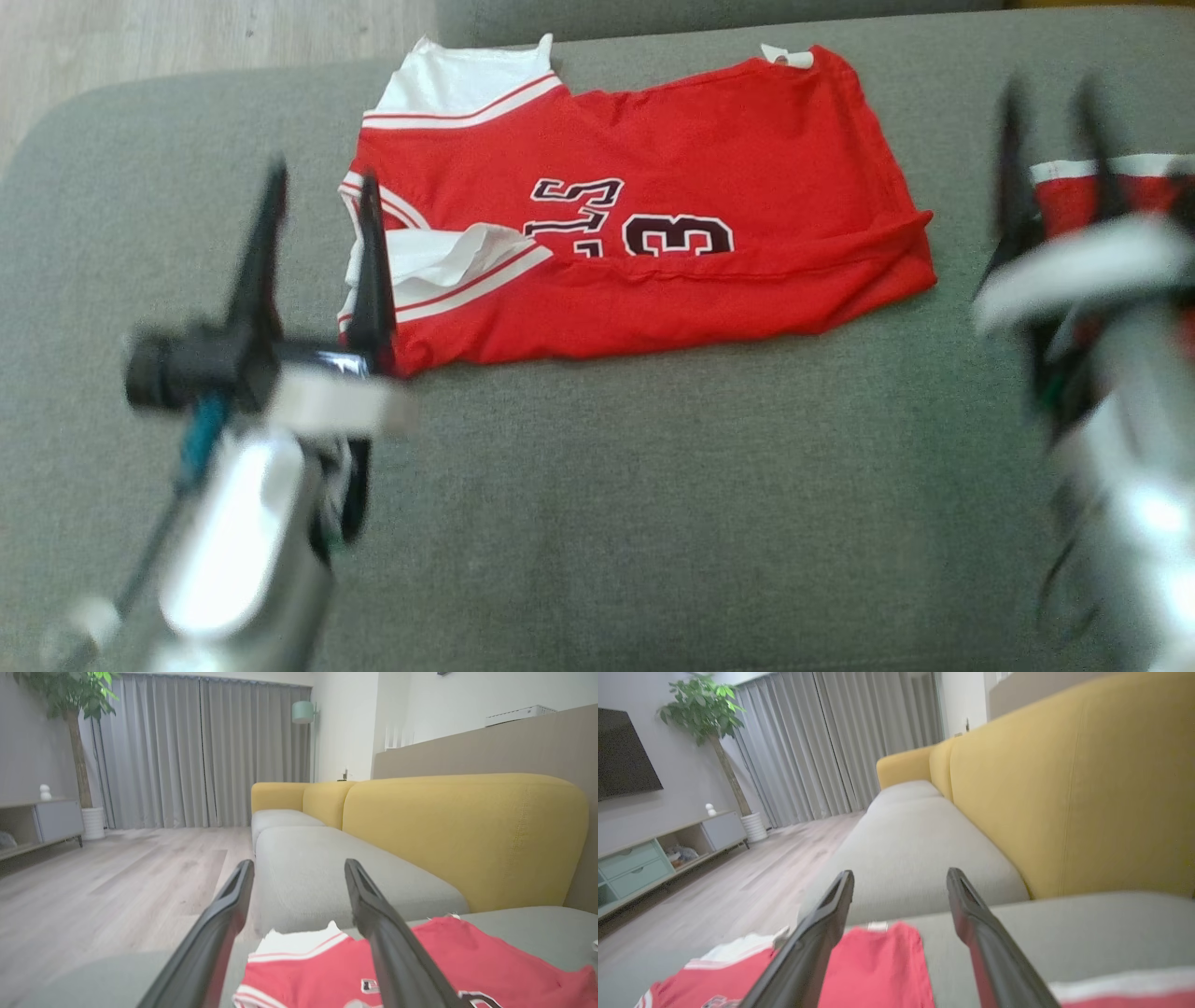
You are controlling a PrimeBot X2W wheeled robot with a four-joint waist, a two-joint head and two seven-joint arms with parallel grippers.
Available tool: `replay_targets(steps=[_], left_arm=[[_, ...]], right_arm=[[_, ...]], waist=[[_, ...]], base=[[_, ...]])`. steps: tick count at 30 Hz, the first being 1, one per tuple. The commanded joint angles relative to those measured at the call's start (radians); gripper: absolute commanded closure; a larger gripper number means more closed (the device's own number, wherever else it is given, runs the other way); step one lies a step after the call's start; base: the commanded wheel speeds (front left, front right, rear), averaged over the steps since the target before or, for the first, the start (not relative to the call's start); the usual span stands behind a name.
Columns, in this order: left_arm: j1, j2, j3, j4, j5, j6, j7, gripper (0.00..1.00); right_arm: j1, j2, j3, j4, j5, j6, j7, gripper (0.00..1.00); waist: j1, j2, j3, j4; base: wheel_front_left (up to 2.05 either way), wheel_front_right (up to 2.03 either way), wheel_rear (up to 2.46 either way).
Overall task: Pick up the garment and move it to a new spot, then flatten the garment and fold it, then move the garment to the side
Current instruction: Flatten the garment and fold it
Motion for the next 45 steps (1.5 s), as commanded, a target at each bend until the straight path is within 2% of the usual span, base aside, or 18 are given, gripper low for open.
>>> replay_targets(steps=[1,5,10,16,20,24,30,37,38,39,40,45], left_arm=[[-0.011,0.010,0.052,-0.040,0.010,0.006,-0.004,0.00],[0.119,-0.034,0.098,-0.071,0.052,0.003,-0.004,0.00],[0.207,-0.066,0.141,-0.058,0.100,-0.017,-0.004,0.00],[0.209,-0.074,0.177,0.020,0.136,-0.046,-0.004,0.00],[0.169,-0.064,0.187,0.150,0.146,-0.041,0.004,0.00],[0.109,-0.052,0.189,0.287,0.142,-0.037,0.062,0.00],[0.035,-0.031,0.194,0.432,0.143,-0.026,0.095,0.00],[-0.011,-0.022,0.168,0.557,0.141,-0.048,0.194,0.00],[-0.015,-0.021,0.167,0.565,0.139,-0.051,0.198,0.24],[-0.017,-0.019,0.167,0.571,0.137,-0.054,0.198,0.73],[-0.020,-0.017,0.165,0.575,0.135,-0.060,0.195,1.00],[-0.033,-0.016,0.169,0.562,0.126,-0.068,0.136,1.00]], right_arm=[[0.029,0.029,-0.001,-0.053,-0.032,-0.001,-0.009,0.00],[0.210,0.151,-0.097,-0.183,-0.189,-0.001,-0.009,0.00],[0.340,0.201,-0.132,-0.254,-0.277,-0.001,-0.009,0.00],[0.372,0.210,-0.118,-0.289,-0.278,-0.001,-0.009,0.00],[0.362,0.210,-0.098,-0.297,-0.264,-0.001,-0.009,0.00],[0.356,0.210,-0.082,-0.298,-0.259,-0.001,-0.009,0.00],[0.351,0.210,-0.072,-0.299,-0.254,-0.001,-0.009,0.00],[0.333,0.210,-0.083,-0.308,-0.247,-0.001,-0.009,0.00],[0.331,0.210,-0.083,-0.309,-0.246,-0.001,-0.009,0.00],[0.330,0.210,-0.082,-0.310,-0.245,-0.001,-0.009,0.00],[0.329,0.210,-0.082,-0.310,-0.244,-0.001,-0.009,0.00],[0.329,0.210,-0.086,-0.305,-0.243,-0.001,-0.009,0.00]], waist=[[0.0001,0.0000,-0.004,-0.001],[0.0001,0.0000,-0.017,-0.011],[0.0001,0.0000,-0.024,-0.023],[0.0001,0.0000,-0.009,-0.042],[0.0001,0.0000,0.009,-0.055],[0.0001,0.0000,0.031,-0.067],[0.0001,0.0000,0.063,-0.083],[0.0001,0.0000,0.087,-0.097],[0.0001,0.0000,0.087,-0.098],[0.0001,0.0000,0.087,-0.100],[0.0001,0.0000,0.087,-0.101],[0.0001,0.0000,0.076,-0.100]], base=[[0.00,0.00,0.00],[0.00,0.00,0.00],[0.00,0.00,0.00],[0.00,0.00,0.00],[0.00,0.00,0.00],[0.00,0.00,0.00],[0.00,0.00,0.00],[0.00,0.00,0.00],[0.00,0.00,0.00],[0.00,0.00,0.00],[0.00,0.00,0.00],[0.00,0.00,0.00]])
